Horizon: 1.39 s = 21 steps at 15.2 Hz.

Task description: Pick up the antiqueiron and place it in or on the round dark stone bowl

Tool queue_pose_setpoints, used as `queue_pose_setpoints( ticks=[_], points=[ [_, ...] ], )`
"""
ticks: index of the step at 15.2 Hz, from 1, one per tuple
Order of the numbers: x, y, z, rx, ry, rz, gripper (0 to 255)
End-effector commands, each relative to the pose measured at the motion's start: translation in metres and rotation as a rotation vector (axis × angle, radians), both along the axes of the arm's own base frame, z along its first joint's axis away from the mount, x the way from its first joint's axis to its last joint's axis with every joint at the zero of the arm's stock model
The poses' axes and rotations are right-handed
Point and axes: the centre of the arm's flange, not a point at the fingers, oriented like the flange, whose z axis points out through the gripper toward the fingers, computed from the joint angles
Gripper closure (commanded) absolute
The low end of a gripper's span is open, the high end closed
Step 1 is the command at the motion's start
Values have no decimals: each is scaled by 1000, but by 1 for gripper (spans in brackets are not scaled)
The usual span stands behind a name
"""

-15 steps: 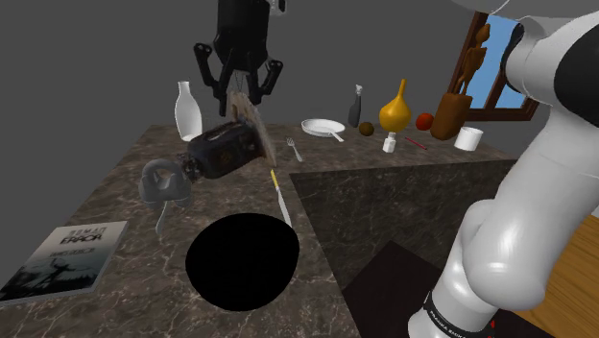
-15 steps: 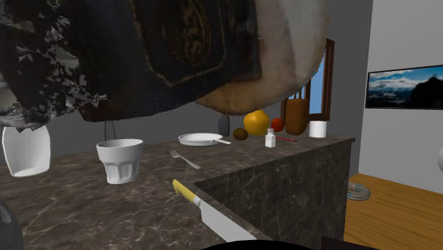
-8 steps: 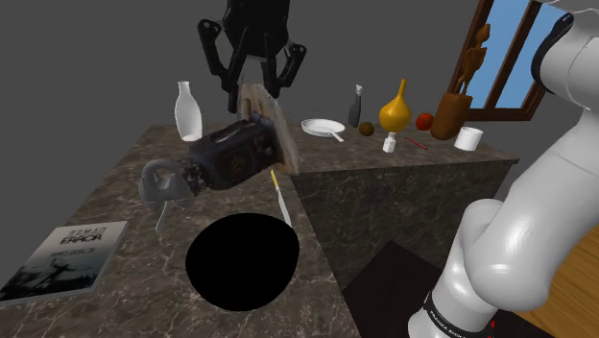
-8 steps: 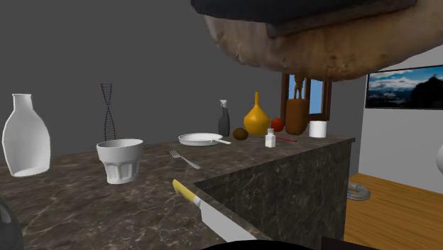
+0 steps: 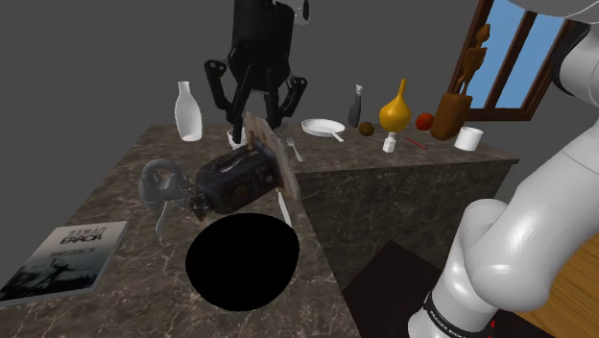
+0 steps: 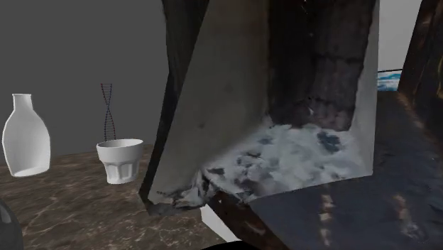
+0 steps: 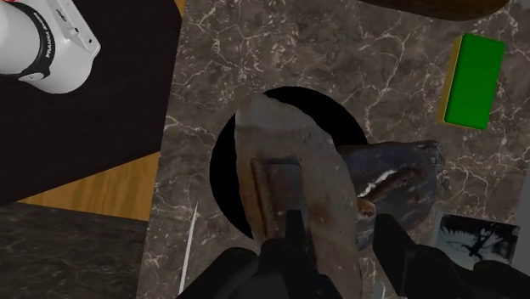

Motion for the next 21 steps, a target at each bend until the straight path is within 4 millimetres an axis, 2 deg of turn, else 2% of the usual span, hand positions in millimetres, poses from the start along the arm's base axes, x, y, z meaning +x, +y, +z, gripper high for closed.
queue_pose_setpoints(
  ticks=[1, 18, 21],
  points=[
    [0, 1, -10, 1, -1, 0, 255],
    [0, 1, -102, 1, -1, 0, 255],
    [0, 1, -102, 1, -1, 0, 255]
  ],
)
